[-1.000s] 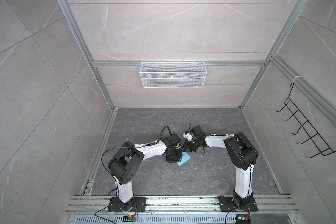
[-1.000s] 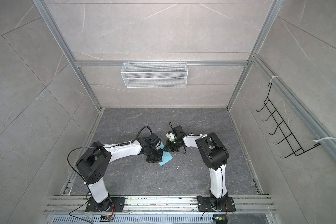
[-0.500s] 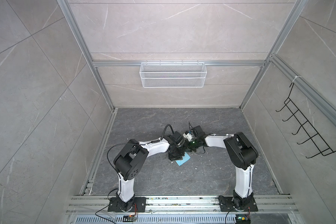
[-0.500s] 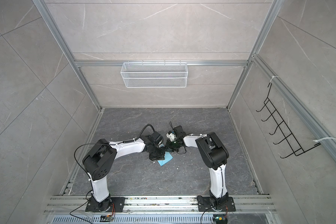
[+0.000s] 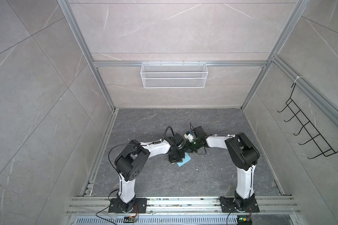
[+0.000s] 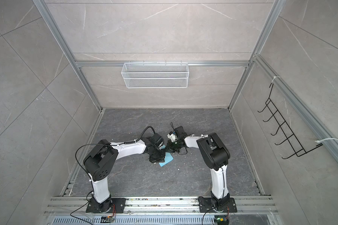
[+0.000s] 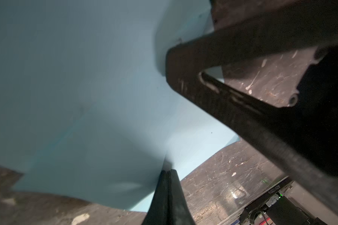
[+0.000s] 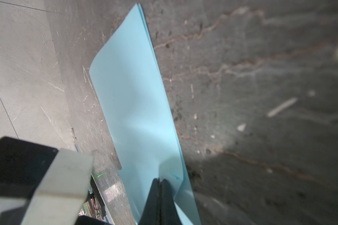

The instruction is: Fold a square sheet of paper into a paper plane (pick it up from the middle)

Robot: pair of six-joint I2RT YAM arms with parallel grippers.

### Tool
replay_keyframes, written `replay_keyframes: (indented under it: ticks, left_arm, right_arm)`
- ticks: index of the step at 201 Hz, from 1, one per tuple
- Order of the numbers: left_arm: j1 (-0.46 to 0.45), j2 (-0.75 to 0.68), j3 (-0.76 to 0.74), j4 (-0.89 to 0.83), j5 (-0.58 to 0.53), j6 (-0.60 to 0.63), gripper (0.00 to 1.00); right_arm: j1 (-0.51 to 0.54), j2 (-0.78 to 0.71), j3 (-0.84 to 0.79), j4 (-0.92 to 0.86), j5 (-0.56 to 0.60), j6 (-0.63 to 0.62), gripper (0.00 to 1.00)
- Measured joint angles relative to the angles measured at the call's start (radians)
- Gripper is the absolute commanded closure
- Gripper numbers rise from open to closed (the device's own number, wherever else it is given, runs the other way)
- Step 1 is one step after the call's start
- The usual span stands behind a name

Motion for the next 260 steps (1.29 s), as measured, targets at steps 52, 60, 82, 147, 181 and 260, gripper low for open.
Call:
replay_keyframes:
  ticks: [52, 60, 82, 147, 181, 260]
  left_arm:
    - [-0.019, -0.031, -0.03, -0.042, -0.003, 0.0, 1.0]
    - [-0.02, -0.032, -0.03, -0.05, -0.006, 0.0, 1.0]
    - [-0.02, -0.036, -0.029, -0.07, -0.007, 0.0, 0.99]
    - [-0.018, -0.036, 0.076, -0.093, -0.066, 0.0, 0.97]
    - [-0.016, -0.011, 0.093, -0.097, -0.082, -0.001, 0.97]
    - [-0.015, 0.023, 0.088, -0.14, -0.105, -0.013, 0.98]
  right_arm:
    - [-0.001, 0.0, 0.0, 0.0, 0.0, 0.0, 0.97]
    - [-0.001, 0.0, 0.0, 0.0, 0.0, 0.0, 0.97]
    - [-0.001, 0.0, 0.0, 0.0, 0.0, 0.0, 0.97]
    - [-0.002, 0.002, 0.0, 0.006, -0.004, 0.001, 0.97]
    - [-0.002, 0.002, -0.001, 0.008, -0.004, 0.004, 0.97]
    - [-0.003, 0.002, -0.008, 0.019, -0.008, 0.004, 0.97]
